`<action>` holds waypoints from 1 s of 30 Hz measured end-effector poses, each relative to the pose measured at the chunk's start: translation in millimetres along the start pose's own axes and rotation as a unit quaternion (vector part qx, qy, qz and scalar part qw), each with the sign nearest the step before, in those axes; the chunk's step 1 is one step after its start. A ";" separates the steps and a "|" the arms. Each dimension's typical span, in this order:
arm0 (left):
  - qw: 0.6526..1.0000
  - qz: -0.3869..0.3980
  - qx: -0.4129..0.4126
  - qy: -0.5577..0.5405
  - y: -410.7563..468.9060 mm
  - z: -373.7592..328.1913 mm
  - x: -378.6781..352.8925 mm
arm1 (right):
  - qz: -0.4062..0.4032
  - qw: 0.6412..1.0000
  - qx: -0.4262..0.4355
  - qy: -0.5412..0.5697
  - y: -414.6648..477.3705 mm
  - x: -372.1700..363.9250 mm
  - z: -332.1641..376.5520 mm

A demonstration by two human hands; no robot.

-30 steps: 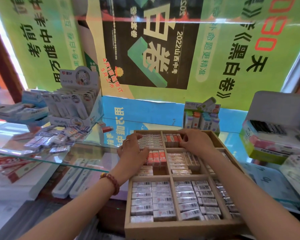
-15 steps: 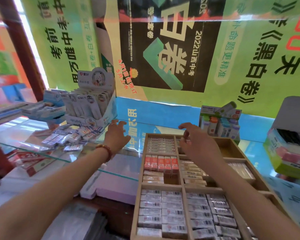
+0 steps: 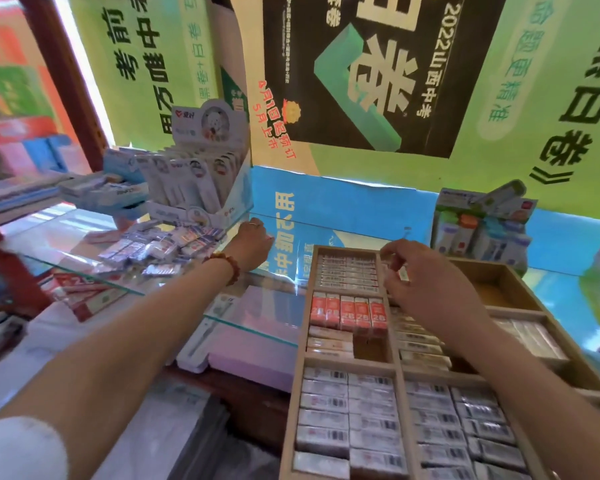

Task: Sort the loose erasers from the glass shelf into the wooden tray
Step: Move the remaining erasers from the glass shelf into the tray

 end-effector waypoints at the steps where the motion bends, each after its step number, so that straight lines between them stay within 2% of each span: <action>1: 0.998 -0.034 -0.017 -0.046 -3.1 -1.8 1.3 | 0.003 1.000 -0.002 0.002 -0.8 0.5 0.9; 4: 0.991 -0.109 -0.042 -0.068 -21.5 -9.1 2.0 | 0.006 1.000 0.005 0.019 -5.3 5.2 6.9; 9: 0.983 -0.090 0.003 -0.158 -56.3 -12.2 0.5 | 0.027 0.999 0.027 0.030 -16.8 13.6 19.5; 13: 0.954 -0.098 0.023 -0.284 -76.1 -21.5 6.0 | 0.045 0.997 0.032 0.056 -23.9 23.0 32.3; 16: 0.932 -0.087 -0.035 -0.350 -91.5 -55.5 20.3 | 0.054 0.993 0.034 0.098 -27.6 28.5 38.2; 20: 0.919 -0.017 -0.123 -0.375 -113.3 -117.6 35.9 | 0.068 0.965 -0.023 0.253 -27.0 37.2 47.0; 23: 0.928 -0.017 -0.160 -0.336 -127.4 -157.3 31.6 | 0.087 0.913 -0.133 0.376 -25.1 38.6 48.4; 25: 0.935 -0.055 -0.166 -0.309 -134.5 -176.0 25.9 | 0.125 0.845 -0.191 0.484 -28.3 37.8 44.7; 28: 0.935 -0.126 -0.185 -0.275 -140.2 -192.0 18.5 | 0.145 0.746 -0.213 0.614 -33.1 41.4 38.3; 30: 0.933 -0.155 -0.220 -0.239 -144.1 -200.7 16.2 | 0.144 0.712 -0.218 0.651 -33.5 48.5 31.6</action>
Point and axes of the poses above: each hand's wrist, its own y-axis towards the middle knuckle, its own x-axis out of the back of the hand, z = x × y, the point moved 1 cm from there along y, towards the middle knuckle, and after that the axes turned 6 degrees about z, right-handed, at the moved point
